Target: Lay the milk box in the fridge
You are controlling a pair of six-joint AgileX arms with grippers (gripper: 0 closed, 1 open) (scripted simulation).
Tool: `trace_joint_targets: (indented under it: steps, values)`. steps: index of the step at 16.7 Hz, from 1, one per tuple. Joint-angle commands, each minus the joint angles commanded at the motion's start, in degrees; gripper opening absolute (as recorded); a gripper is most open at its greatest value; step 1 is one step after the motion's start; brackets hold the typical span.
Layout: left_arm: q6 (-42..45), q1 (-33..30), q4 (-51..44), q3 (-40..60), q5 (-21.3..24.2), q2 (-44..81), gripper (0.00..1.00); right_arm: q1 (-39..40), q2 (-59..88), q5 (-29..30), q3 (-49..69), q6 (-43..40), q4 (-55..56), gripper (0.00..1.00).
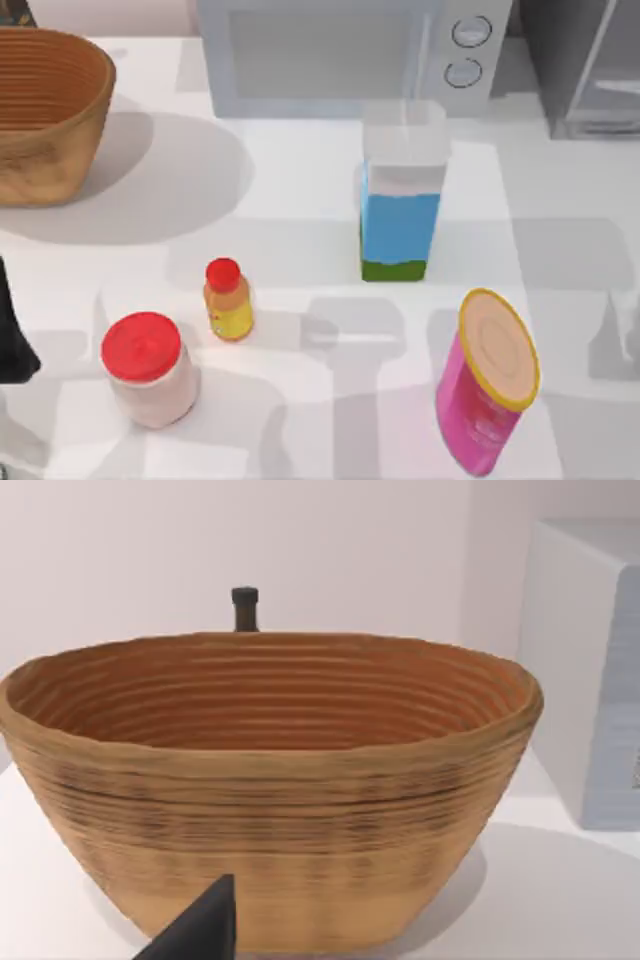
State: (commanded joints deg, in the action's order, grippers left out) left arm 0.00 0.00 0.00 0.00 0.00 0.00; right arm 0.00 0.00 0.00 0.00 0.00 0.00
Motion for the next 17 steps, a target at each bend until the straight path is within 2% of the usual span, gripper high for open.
trace_joint_targets:
  steps: [4, 8, 17]
  values:
    - [0.0, 0.0, 0.0, 0.0, 0.0, 0.0, 1.0, 1.4, 1.7, 0.4, 0.3, 0.5, -0.2, 1.0]
    - [0.0, 0.0, 0.0, 0.0, 0.0, 0.0, 1.0, 8.1, 11.9, 3.8, 4.1, 3.6, 0.4, 1.0]
    - [0.0, 0.0, 0.0, 0.0, 0.0, 0.0, 1.0, 30.4, 54.2, 20.9, 27.6, 14.6, 11.0, 1.0]
